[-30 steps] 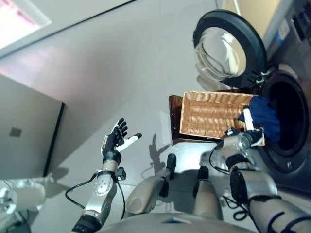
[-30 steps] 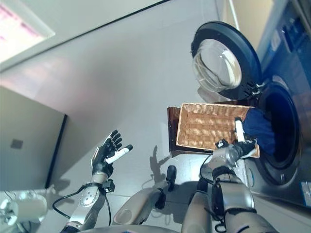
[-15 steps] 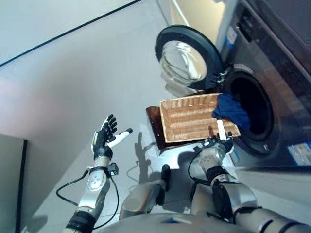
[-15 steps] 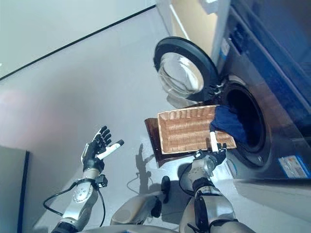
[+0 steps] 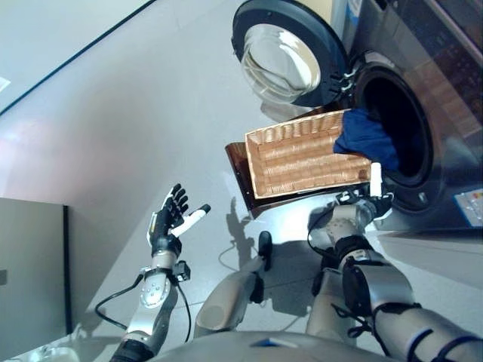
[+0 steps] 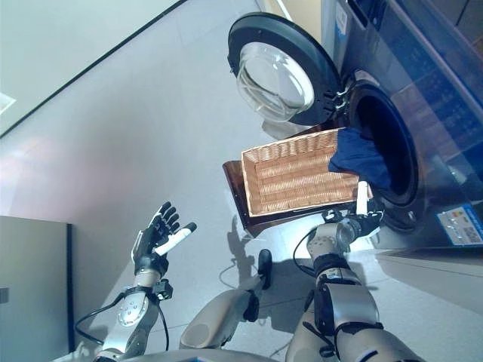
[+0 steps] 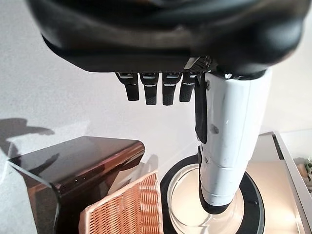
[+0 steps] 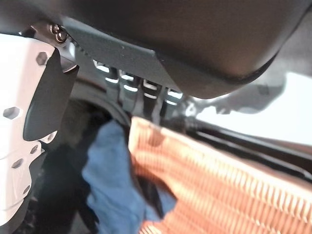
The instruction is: Pick up the clothes and place them into the washing machine
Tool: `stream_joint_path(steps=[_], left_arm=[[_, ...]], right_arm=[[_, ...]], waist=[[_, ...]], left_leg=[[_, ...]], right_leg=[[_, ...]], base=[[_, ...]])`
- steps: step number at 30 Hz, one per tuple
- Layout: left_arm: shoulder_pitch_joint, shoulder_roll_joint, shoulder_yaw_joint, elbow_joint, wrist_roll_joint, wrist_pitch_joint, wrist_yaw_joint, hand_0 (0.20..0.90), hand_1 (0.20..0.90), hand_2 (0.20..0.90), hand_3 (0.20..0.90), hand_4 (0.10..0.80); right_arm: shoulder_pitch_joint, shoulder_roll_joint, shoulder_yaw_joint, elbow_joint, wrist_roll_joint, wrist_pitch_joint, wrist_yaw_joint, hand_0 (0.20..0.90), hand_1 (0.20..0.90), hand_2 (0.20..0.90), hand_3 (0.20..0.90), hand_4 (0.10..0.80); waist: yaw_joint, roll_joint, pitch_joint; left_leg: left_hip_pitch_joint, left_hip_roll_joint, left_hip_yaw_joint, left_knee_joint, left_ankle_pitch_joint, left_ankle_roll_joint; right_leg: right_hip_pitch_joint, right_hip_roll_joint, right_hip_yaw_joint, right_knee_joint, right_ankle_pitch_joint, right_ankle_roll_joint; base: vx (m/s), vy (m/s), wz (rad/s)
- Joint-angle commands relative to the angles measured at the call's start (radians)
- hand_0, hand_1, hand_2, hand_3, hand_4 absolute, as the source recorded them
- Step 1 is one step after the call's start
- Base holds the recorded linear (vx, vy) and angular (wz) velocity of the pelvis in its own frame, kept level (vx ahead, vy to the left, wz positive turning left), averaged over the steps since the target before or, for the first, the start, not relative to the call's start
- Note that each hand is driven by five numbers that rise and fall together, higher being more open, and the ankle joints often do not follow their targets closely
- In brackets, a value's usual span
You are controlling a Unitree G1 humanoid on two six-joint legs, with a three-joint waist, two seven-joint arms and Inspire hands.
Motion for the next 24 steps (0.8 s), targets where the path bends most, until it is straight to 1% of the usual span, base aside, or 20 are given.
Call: stream_joint_path(steps=[1, 3, 4, 7, 8, 9, 10, 11, 13, 14, 15, 19, 24], left_arm=[[-0.07, 0.038, -0.002, -0.125, -0.009, -0.116, 0.014, 0.9, 0.9, 0.9, 0.9, 0.8], [-0.069, 0.045, -0.015, -0.141, -0.009, -0.118, 0.012, 0.9, 0.9, 0.9, 0.9, 0.8], [-0.068, 0.051, -0.018, -0.156, -0.007, -0.122, 0.009, 0.9, 0.9, 0.9, 0.9, 0.8], [-0.067, 0.057, -0.021, -0.176, -0.004, -0.122, 0.008, 0.9, 0.9, 0.9, 0.9, 0.8], [-0.064, 0.066, -0.012, -0.229, -0.001, -0.133, 0.016, 0.9, 0.9, 0.9, 0.9, 0.8], [-0.065, 0.071, -0.006, -0.253, 0.005, -0.139, 0.016, 0.9, 0.9, 0.9, 0.9, 0.8], [-0.064, 0.071, -0.005, -0.257, 0.006, -0.137, 0.017, 0.9, 0.9, 0.9, 0.9, 0.8], [-0.062, 0.079, -0.003, -0.287, 0.011, -0.149, 0.015, 0.9, 0.9, 0.9, 0.9, 0.8], [-0.063, 0.087, -0.001, -0.304, 0.019, -0.154, 0.017, 0.9, 0.9, 0.9, 0.9, 0.8], [-0.066, 0.089, 0.001, -0.331, 0.018, -0.159, 0.021, 0.9, 0.9, 0.9, 0.9, 0.8], [-0.067, 0.088, 0.0, -0.331, 0.018, -0.159, 0.021, 0.9, 0.9, 0.9, 0.9, 0.8], [-0.075, 0.093, 0.005, -0.367, 0.02, -0.168, 0.029, 0.9, 0.9, 0.9, 0.9, 0.8], [-0.08, 0.085, 0.008, -0.38, 0.012, -0.17, 0.029, 0.9, 0.9, 0.9, 0.9, 0.8]], right_arm=[[-0.124, -0.012, 0.029, -0.027, -0.043, -0.057, -0.013, 0.9, 0.9, 0.9, 0.9, 0.8], [-0.151, -0.025, 0.031, -0.02, -0.05, -0.057, -0.022, 0.9, 0.9, 0.9, 0.9, 0.8], [-0.16, -0.027, 0.036, -0.022, -0.055, -0.058, -0.026, 0.9, 0.9, 0.9, 0.9, 0.8], [-0.178, -0.04, 0.037, -0.02, -0.059, -0.057, -0.033, 0.9, 0.9, 0.9, 0.9, 0.8], [-0.208, -0.054, 0.042, -0.03, -0.071, -0.063, -0.044, 0.9, 0.9, 0.9, 0.9, 0.8], [-0.221, -0.063, 0.044, -0.032, -0.073, -0.065, -0.049, 0.9, 0.9, 0.9, 0.9, 0.8], [-0.223, -0.064, 0.044, -0.031, -0.075, -0.064, -0.051, 0.9, 0.9, 0.9, 0.9, 0.8], [-0.246, -0.089, 0.04, -0.023, -0.077, -0.063, -0.057, 0.9, 0.9, 0.9, 0.9, 0.8], [-0.267, -0.108, 0.04, -0.015, -0.074, -0.063, -0.059, 0.9, 0.9, 0.9, 0.9, 0.8], [-0.3, -0.143, 0.042, 0.0, -0.079, -0.058, -0.065, 0.9, 0.9, 0.9, 0.9, 0.8], [-0.302, -0.145, 0.043, 0.002, -0.079, -0.057, -0.064, 0.9, 0.9, 0.9, 0.9, 0.8], [-0.349, -0.201, 0.053, 0.036, -0.086, -0.039, -0.063, 0.9, 0.9, 0.9, 0.9, 0.8], [-0.34, -0.204, 0.054, 0.029, -0.083, -0.041, -0.052, 0.9, 0.9, 0.9, 0.9, 0.8]], waist=[[0.029, -0.029, 0.0], [0.035, -0.022, 0.003], [0.035, -0.018, 0.009], [0.04, -0.016, 0.012], [0.045, -0.007, 0.025], [0.049, -0.001, 0.031], [0.05, -0.002, 0.029], [0.055, 0.004, 0.035], [0.062, 0.009, 0.036], [0.07, 0.017, 0.037], [0.071, 0.017, 0.036], [0.088, 0.028, 0.029], [0.096, 0.035, 0.017]], left_leg=[[-0.005, -0.029, 0.014, 0.063, -0.087, -0.019], [-0.012, -0.032, 0.014, 0.056, -0.087, -0.021], [-0.02, -0.032, 0.014, 0.052, -0.079, -0.022], [-0.03, -0.035, 0.017, 0.05, -0.082, -0.023], [-0.052, -0.04, 0.019, 0.051, -0.08, -0.024], [-0.067, -0.042, 0.019, 0.052, -0.071, -0.024], [-0.068, -0.043, 0.019, 0.054, -0.078, -0.024], [-0.081, -0.045, 0.017, 0.055, -0.077, -0.025], [-0.094, -0.047, 0.019, 0.058, -0.076, -0.026], [-0.108, -0.051, 0.018, 0.058, -0.074, -0.027], [-0.11, -0.051, 0.018, 0.058, -0.074, -0.027], [-0.121, -0.056, 0.014, 0.052, -0.069, -0.031], [-0.121, -0.059, 0.012, 0.043, -0.065, -0.034]], right_leg=[[0.067, -0.026, 0.03, -0.267, 0.133, 0.041], [0.056, -0.027, 0.034, -0.265, 0.127, 0.042], [0.047, -0.028, 0.037, -0.268, 0.136, 0.041], [0.034, -0.028, 0.04, -0.263, 0.128, 0.041], [0.01, -0.033, 0.044, -0.253, 0.126, 0.039], [-0.004, -0.035, 0.045, -0.252, 0.135, 0.037], [-0.008, -0.036, 0.045, -0.245, 0.125, 0.038], [-0.021, -0.039, 0.046, -0.24, 0.125, 0.037], [-0.036, -0.042, 0.05, -0.234, 0.123, 0.037], [-0.054, -0.047, 0.053, -0.227, 0.123, 0.037], [-0.056, -0.047, 0.053, -0.226, 0.123, 0.037], [-0.073, -0.054, 0.06, -0.221, 0.12, 0.034], [-0.071, -0.056, 0.06, -0.224, 0.119, 0.034]], base=[[0.043, 0.007, 0.05], [0.025, 0.02, 0.08], [0.026, 0.037, 0.11], [0.018, 0.03, 0.05], [0.024, 0.045, 0.04], [0.023, 0.045, 0.06], [0.015, 0.032, 0.08], [0.032, 0.022, 0.05], [0.018, 0.032, 0.06], [0.019, 0.035, 0.08], [0.033, 0.045, 0.06], [0.052, 0.033, 0.04], [0.045, 0.011, 0.02]])
